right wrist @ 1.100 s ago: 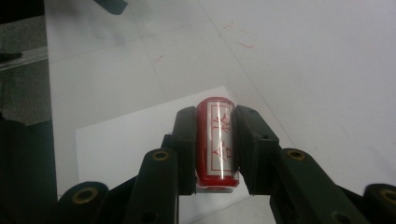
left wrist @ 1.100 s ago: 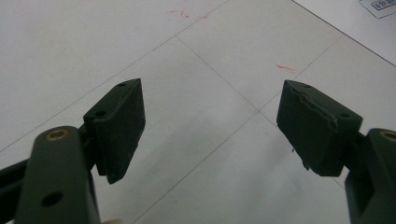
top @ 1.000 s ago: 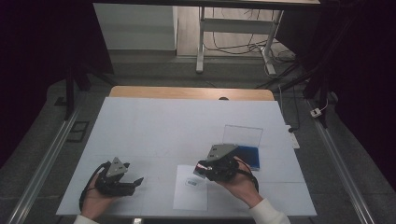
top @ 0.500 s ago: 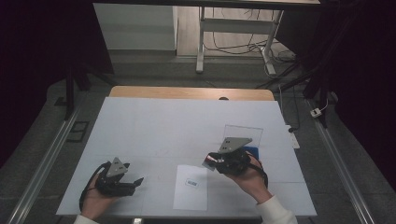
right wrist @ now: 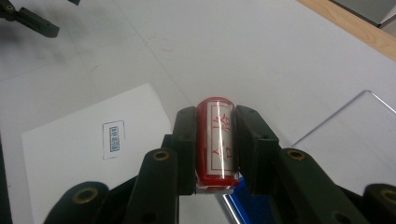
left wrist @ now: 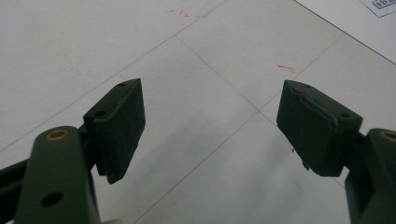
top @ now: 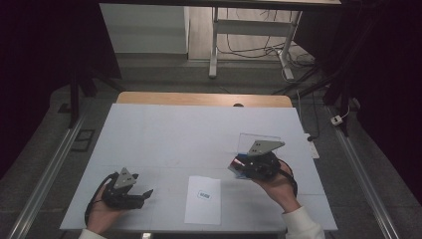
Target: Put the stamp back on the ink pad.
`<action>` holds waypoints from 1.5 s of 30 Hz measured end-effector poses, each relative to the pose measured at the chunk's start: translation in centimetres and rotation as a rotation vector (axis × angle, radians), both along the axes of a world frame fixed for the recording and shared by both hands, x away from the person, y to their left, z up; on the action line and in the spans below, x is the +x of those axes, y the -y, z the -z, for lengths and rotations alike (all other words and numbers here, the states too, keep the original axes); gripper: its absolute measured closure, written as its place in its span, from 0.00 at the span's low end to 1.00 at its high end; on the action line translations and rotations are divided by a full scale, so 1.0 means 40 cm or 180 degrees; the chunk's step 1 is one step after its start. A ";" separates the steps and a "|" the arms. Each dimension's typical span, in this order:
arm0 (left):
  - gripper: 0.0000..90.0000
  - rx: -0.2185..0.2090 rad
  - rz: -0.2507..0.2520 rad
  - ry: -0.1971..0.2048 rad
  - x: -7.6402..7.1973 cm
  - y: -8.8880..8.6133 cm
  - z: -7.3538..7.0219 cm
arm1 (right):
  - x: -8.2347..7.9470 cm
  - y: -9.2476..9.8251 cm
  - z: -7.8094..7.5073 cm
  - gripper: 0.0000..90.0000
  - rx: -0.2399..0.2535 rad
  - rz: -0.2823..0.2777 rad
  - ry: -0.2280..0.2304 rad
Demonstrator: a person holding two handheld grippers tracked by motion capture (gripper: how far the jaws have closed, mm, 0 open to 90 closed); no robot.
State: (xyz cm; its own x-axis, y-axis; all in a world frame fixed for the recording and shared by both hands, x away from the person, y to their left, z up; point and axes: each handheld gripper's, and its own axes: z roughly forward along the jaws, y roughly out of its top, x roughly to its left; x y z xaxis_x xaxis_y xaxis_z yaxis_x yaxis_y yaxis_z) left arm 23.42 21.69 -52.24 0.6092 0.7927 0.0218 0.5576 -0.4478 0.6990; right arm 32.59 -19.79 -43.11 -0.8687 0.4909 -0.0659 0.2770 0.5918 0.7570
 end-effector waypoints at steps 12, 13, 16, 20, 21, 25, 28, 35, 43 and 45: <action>0.27 -0.0005 0.0009 0.0005 -0.002 0.000 -0.001 | 0.017 0.031 -0.001 0.77 0.0008 0.0129 -0.0007; 0.27 -0.0005 0.0007 0.0003 -0.001 0.000 -0.001 | 0.018 0.033 -0.001 0.77 -0.0001 0.0136 -0.0001; 0.27 -0.0004 0.0004 0.0001 -0.001 0.001 -0.001 | 0.022 0.040 0.000 0.77 -0.0003 0.0165 -0.0008; 0.27 -0.0003 -0.0001 0.0003 -0.002 0.000 -0.001 | 0.029 0.051 0.002 0.77 -0.0020 0.0210 -0.0013; 0.27 -0.0002 -0.0002 0.0002 -0.002 0.000 -0.001 | 0.031 0.054 0.003 0.77 -0.0027 0.0219 -0.0019; 0.27 0.0002 -0.0007 0.0001 -0.001 0.001 -0.001 | 0.038 0.064 0.008 0.77 -0.0046 0.0276 -0.0025; 0.27 0.0002 -0.0008 0.0006 -0.002 0.002 -0.002 | 0.046 0.076 0.012 0.77 -0.0077 0.0329 -0.0033; 0.27 0.0010 -0.0007 0.0001 -0.001 0.004 -0.001 | 0.063 0.107 0.021 0.77 -0.0163 0.0457 -0.0026; 0.27 0.0014 0.0000 -0.0004 -0.001 0.004 -0.001 | 0.082 0.121 0.046 0.77 -0.0277 0.0568 -0.0079; 0.27 0.0028 -0.0003 -0.0003 -0.001 0.004 -0.001 | 0.085 0.123 0.052 0.77 -0.0318 0.0602 -0.0077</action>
State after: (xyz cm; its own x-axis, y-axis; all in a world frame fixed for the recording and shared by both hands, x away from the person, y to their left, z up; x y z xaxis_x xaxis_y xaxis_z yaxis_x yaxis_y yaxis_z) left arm 23.39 21.55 -52.20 0.6086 0.7930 0.0280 0.5588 -0.4533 0.6945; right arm 35.99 -24.71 -45.18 -0.7636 0.6374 -0.1028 0.4076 0.5994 0.6890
